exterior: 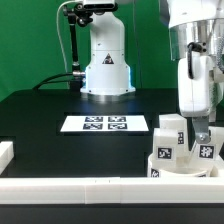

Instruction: Assemble stool

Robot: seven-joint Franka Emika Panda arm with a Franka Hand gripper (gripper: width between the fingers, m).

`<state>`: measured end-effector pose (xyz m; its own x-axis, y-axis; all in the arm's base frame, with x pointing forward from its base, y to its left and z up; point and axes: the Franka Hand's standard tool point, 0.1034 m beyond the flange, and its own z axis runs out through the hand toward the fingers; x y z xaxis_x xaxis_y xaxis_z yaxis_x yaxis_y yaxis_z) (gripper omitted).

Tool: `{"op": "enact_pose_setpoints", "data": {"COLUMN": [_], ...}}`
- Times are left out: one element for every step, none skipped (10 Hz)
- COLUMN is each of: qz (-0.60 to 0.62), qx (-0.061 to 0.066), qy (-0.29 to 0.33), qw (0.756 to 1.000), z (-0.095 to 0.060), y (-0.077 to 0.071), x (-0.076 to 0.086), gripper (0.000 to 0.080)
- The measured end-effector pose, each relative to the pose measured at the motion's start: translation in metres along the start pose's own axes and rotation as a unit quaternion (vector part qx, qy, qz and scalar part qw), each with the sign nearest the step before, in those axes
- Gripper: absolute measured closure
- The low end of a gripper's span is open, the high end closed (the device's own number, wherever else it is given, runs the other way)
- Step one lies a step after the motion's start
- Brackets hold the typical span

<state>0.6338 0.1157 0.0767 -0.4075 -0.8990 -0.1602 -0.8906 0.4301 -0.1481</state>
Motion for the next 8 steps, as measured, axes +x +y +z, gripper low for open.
{"op": "enact_pose_setpoints", "data": {"qz": [-0.035,-0.043,-0.051,-0.051,-0.052,-0.052,-0.052,-0.052], "qx": [-0.001,-0.006,-0.007,-0.005,-0.007,-0.007,-0.007,-0.007], "qy": [-0.001,-0.006,-0.014,-0.013,-0.010,-0.010,-0.010,-0.010], "qw": [0.999,0.999,0.999,0.999,0.999,0.999,0.999,0.999], "z": [-0.006,-0.016,-0.030,-0.028,-0.024,-0.024,-0.024,-0.024], "y": [-0.004,-0.006,-0.009,-0.009,-0.007,-0.007,-0.007,-0.007], "x": [0.002,-0.001,-0.007,-0.005,-0.004,-0.004,-0.004,-0.004], "gripper": [0.0157,0.0157,0.0151,0.0151,0.0150,0.0150,0.0150,0.0150]}}
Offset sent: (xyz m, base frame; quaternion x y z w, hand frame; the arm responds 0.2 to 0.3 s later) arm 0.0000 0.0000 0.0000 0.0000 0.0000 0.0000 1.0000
